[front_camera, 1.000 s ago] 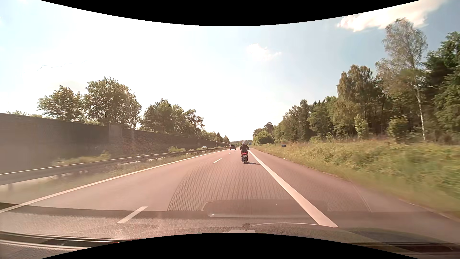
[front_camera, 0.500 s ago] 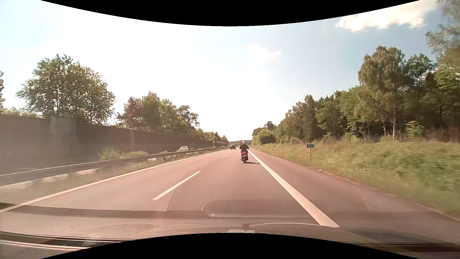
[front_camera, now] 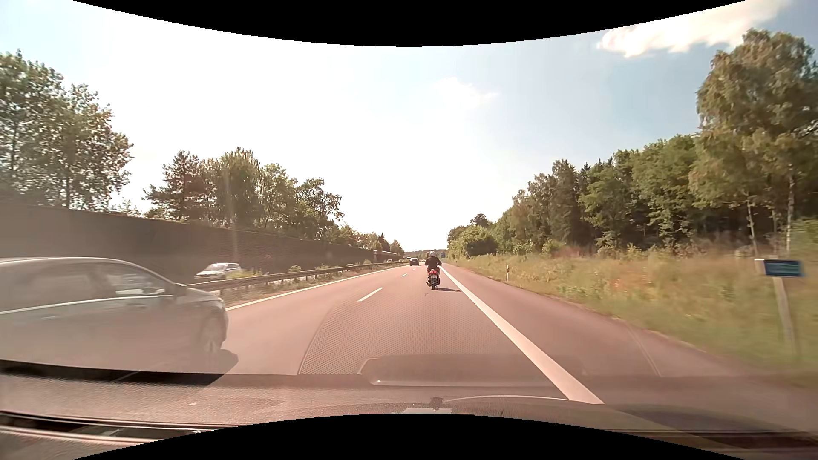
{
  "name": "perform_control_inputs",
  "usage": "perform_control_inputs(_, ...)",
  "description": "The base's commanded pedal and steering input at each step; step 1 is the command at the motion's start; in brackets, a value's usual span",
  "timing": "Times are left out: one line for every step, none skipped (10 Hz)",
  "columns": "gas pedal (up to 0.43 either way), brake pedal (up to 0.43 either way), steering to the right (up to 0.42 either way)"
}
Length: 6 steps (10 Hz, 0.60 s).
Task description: Follow the waypoints while adhering to traffic rules and regulations
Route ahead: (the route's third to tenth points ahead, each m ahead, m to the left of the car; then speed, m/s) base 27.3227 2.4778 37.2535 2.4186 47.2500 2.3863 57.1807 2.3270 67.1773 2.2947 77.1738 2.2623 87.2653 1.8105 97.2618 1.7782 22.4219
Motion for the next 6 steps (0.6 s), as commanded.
perform_control_inputs(0.157, 0.012, 0.002)
perform_control_inputs(0.157, 0.012, 0.002)
perform_control_inputs(0.169, 0.012, 0.002)
perform_control_inputs(0.169, 0.012, 0.001)
perform_control_inputs(0.169, 0.012, 0.002)
perform_control_inputs(0.169, 0.012, 0.002)
